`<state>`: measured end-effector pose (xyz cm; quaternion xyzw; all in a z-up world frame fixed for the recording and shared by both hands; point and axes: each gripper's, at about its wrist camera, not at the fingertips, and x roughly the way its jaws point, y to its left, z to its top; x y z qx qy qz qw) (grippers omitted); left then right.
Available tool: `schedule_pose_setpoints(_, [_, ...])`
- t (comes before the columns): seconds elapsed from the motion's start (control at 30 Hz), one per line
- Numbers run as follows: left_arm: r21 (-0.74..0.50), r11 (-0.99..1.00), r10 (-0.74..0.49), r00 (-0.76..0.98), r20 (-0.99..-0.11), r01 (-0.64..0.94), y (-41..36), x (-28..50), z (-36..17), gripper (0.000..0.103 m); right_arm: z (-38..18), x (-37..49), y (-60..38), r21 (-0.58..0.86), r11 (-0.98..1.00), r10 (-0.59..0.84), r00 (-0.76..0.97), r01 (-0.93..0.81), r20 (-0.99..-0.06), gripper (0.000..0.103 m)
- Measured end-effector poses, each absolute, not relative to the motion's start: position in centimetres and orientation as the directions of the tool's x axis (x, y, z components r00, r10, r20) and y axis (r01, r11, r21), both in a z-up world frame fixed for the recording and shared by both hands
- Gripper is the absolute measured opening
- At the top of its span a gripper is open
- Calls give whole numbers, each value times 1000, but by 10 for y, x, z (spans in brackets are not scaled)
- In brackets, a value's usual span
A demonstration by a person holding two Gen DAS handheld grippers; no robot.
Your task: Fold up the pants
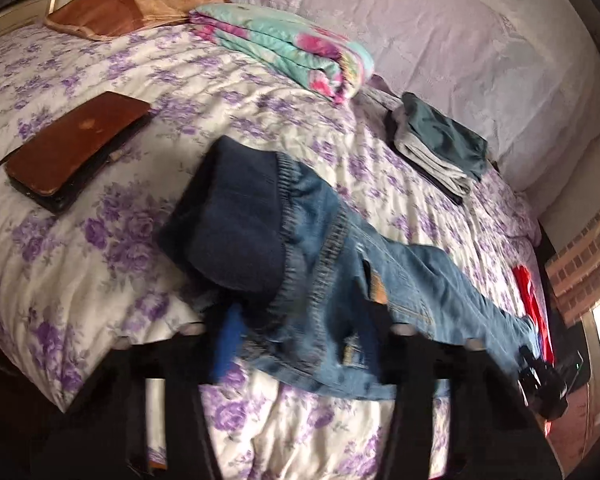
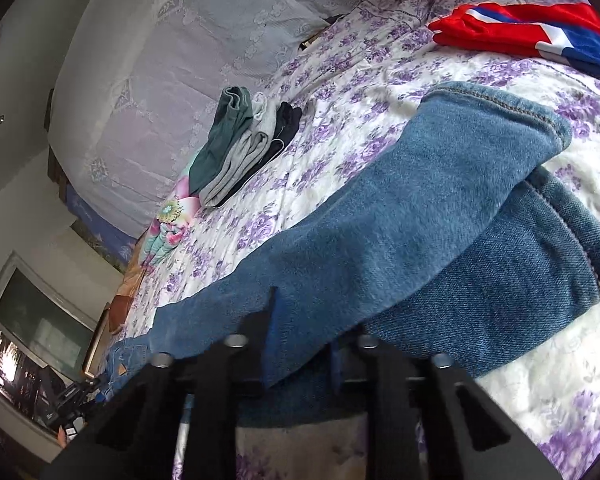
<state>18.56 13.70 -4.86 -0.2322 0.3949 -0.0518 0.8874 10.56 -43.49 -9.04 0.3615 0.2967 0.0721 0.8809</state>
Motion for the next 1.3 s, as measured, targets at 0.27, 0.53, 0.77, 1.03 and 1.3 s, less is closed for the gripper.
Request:
schedule_pose_setpoints(0.27, [-468, 884, -298, 762, -575, -7, 137, 195, -6, 18, -45, 102, -427, 634, 773, 350, 845, -18, -403, 6])
schedule_pose_setpoints(0.53, [-605, 794, -323, 802, -503, -59, 141, 298, 32, 17, -1, 199, -451, 720, 693, 413, 840, -39, -353, 6])
schedule_pose_setpoints(0.77, [-562, 765, -267, 639, -721, -314, 133, 448, -46, 24, -40, 334, -472, 656, 719, 213, 826, 228, -522, 62])
schedule_pose_setpoints(1.03, [-498, 850, -210, 758, -617, -170, 115, 426, -44, 34, -40, 287, -469, 554, 812, 152, 848, 186, -508, 63])
schedule_pose_setpoints(1.3, [-442, 886, -130, 839, -528, -141, 125, 373, -28, 80, -101, 319, -493, 741, 618, 326, 773, 261, -544, 70])
